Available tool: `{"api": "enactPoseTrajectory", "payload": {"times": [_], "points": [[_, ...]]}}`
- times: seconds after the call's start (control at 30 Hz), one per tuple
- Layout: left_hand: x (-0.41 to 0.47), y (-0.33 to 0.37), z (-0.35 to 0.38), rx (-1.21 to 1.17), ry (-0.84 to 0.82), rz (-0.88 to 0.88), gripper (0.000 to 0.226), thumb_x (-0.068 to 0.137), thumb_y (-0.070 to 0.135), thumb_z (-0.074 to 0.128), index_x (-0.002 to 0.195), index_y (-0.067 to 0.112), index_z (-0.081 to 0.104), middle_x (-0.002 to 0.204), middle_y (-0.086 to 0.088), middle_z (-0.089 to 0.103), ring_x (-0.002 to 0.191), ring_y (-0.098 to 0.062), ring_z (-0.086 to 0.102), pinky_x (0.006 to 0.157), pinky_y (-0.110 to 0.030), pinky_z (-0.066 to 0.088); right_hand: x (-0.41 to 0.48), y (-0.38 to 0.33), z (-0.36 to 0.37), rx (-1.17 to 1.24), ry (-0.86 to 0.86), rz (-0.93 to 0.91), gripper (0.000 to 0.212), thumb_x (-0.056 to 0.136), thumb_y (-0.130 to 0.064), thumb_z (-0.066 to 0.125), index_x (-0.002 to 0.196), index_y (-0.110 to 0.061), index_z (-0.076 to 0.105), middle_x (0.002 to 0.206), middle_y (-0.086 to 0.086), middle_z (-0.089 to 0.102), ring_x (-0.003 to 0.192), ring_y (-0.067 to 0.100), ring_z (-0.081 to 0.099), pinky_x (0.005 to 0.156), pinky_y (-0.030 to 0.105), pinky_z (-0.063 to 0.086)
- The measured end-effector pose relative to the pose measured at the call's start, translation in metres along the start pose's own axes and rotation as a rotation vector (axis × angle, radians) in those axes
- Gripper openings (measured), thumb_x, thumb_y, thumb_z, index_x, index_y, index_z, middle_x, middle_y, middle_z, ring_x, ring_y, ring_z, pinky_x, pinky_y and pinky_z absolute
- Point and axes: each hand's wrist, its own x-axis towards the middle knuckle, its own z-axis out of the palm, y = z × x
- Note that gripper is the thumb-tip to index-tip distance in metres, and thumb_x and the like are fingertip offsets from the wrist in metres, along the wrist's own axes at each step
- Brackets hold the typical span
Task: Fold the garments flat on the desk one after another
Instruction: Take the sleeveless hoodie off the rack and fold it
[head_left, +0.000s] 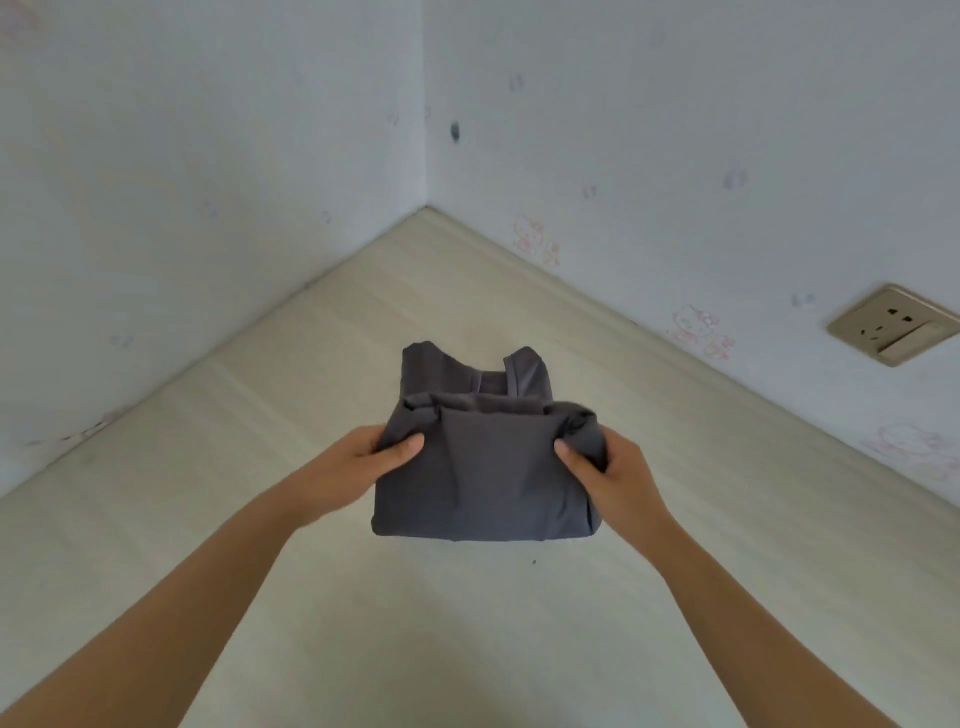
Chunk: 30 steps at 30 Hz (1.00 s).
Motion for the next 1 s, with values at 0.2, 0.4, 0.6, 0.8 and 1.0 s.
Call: {"api": "enactPoseTrajectory", "payload": {"times": [0.2,0.4,0.6,0.8,1.0], "points": [[0.088,0.005,-0.011,-0.172,0.507,-0.017,0.026,0.095,0.029,0.058,0.116,0.014,0.061,0.111,0.000,0.067,0.097,-0.012,0.064,0.080,-0.025,0.051,0.107,0.018,0.010,-0.024,0.014,0.190,0.034,0.091,-0.026,0.064,0.122,-0.019,0.053,0.118,-0.002,0.061,0.101,0.015,0.059,0.085,0.029,0.048],[0.142,-0.039,-0.002,0.059,0.680,-0.263,0.022,0.095,0.032,0.055,0.107,0.014,0.054,0.102,-0.001,0.059,0.094,-0.021,0.057,0.077,-0.030,0.041,0.146,0.071,0.033,-0.229,-0.061,0.353,0.044,0.091,-0.028,0.062,0.128,-0.010,0.047,0.116,0.004,0.057,0.108,0.027,0.056,0.086,0.032,0.045],[0.149,-0.039,-0.004,0.318,0.924,-0.081,0.024,0.101,0.041,0.036,0.096,0.021,0.049,0.078,0.004,0.058,0.070,-0.017,0.056,0.062,-0.032,0.040,0.164,0.068,0.033,-0.211,0.143,0.154,0.022,0.100,-0.027,0.047,0.088,-0.010,0.054,0.075,-0.004,0.055,0.070,0.015,0.052,0.056,0.020,0.034],[0.162,-0.057,-0.003,0.157,0.901,-0.244,0.042,0.096,0.045,0.047,0.124,0.013,0.048,0.120,-0.008,0.052,0.101,-0.025,0.056,0.086,-0.038,0.048,0.179,0.085,0.038,-0.181,0.115,0.334,0.041,0.091,-0.031,0.062,0.127,-0.016,0.047,0.122,0.003,0.054,0.107,0.023,0.057,0.087,0.035,0.050],[0.150,-0.059,0.026,0.169,0.819,-0.306,0.044,0.095,0.056,0.040,0.104,0.015,0.052,0.100,-0.001,0.061,0.085,-0.019,0.058,0.072,-0.034,0.046,0.166,0.084,0.049,-0.180,0.074,0.469,0.053,0.088,-0.042,0.063,0.127,-0.009,0.047,0.119,0.005,0.058,0.104,0.026,0.058,0.078,0.032,0.044]]}}
